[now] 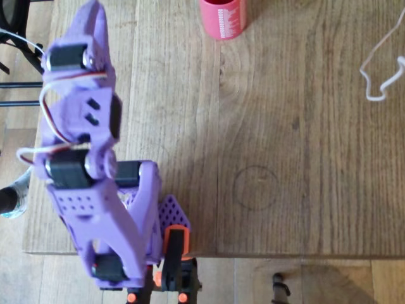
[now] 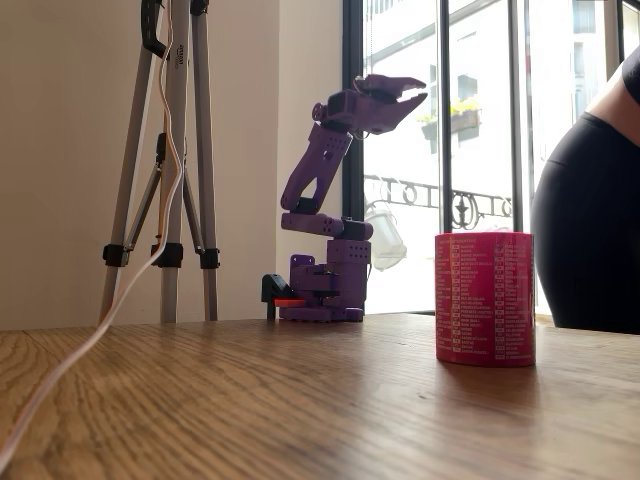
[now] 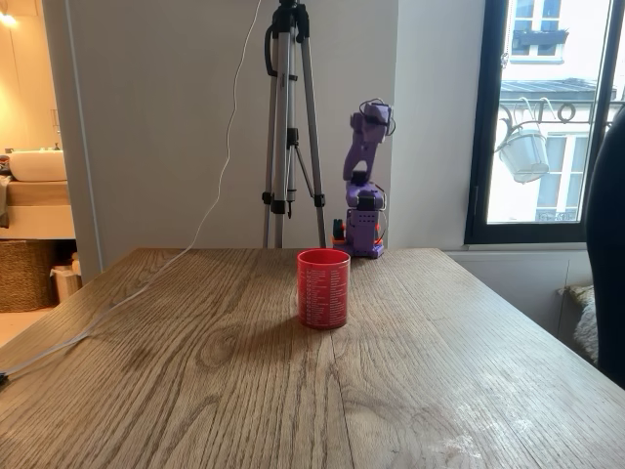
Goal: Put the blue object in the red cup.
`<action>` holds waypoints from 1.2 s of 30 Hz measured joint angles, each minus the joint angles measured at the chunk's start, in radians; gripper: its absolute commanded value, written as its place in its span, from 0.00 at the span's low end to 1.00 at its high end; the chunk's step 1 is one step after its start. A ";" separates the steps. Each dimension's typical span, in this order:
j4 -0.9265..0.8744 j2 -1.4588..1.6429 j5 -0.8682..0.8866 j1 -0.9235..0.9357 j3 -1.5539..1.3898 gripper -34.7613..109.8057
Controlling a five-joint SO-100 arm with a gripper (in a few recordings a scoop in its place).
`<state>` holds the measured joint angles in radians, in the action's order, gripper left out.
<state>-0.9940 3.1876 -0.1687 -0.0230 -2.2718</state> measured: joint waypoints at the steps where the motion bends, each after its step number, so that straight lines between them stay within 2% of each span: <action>1: 0.000 0.054 0.000 0.000 -0.083 0.25; 4: 0.000 0.089 0.002 -0.002 -0.293 0.25; 9: 0.029 0.124 0.015 0.000 -0.380 0.25; 15: 0.040 0.101 0.051 0.009 -0.815 0.25; 36: 0.040 0.112 0.086 0.029 -0.842 0.25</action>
<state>-0.9541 3.2996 -0.0828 0.0061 -3.1140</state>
